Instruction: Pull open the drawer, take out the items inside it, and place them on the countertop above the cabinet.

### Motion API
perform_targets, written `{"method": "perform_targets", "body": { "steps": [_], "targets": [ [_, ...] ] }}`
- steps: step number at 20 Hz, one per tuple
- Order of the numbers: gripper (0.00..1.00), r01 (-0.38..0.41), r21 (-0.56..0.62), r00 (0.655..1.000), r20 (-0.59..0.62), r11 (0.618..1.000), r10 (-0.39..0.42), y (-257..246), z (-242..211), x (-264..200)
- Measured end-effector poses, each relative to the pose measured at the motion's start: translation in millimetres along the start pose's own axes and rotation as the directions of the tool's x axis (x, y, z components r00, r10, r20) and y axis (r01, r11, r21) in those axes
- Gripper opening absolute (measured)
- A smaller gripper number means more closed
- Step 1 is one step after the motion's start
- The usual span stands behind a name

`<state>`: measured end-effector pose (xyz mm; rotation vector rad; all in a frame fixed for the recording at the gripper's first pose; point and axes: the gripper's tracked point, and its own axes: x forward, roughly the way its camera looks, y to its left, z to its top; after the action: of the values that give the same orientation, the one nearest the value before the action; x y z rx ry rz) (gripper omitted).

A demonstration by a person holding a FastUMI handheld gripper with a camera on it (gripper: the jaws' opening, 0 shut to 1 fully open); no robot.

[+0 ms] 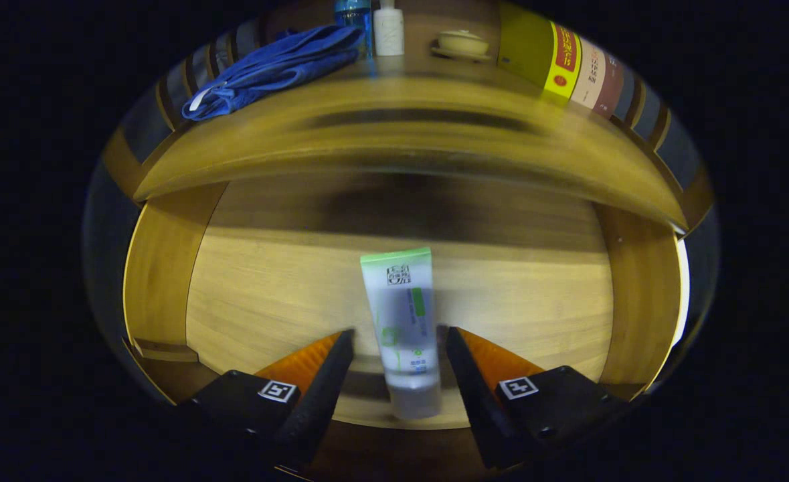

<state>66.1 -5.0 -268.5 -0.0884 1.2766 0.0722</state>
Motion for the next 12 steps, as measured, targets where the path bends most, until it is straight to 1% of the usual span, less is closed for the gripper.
{"method": "perform_targets", "body": {
  "steps": [2, 3, 5, 6, 8, 10, 11, 12],
  "targets": [
    [0.88, 0.018, -0.004, 1.0, -0.004, 1.0, -0.018, -3, 2, 1],
    [0.83, 0.023, -0.012, 1.0, -0.005, 1.0, -0.023, -5, 5, 1],
    [0.67, 0.015, -0.038, 1.0, 0.022, 0.999, -0.014, -3, 14, -1],
    [0.6, 0.014, -0.042, 0.999, 0.029, 0.999, -0.013, -4, 19, -2],
    [0.56, 0.022, -0.038, 0.997, 0.078, 0.999, -0.019, -5, 37, -11],
    [0.56, -0.005, -0.038, 0.994, 0.106, 0.999, 0.009, 0, 51, -23],
    [0.56, -0.02, -0.035, 0.992, 0.123, 0.999, 0.024, -12, 32, -14],
    [0.56, -0.041, -0.039, 0.99, 0.134, 0.998, 0.046, 0, 46, -28]
  ]
}}
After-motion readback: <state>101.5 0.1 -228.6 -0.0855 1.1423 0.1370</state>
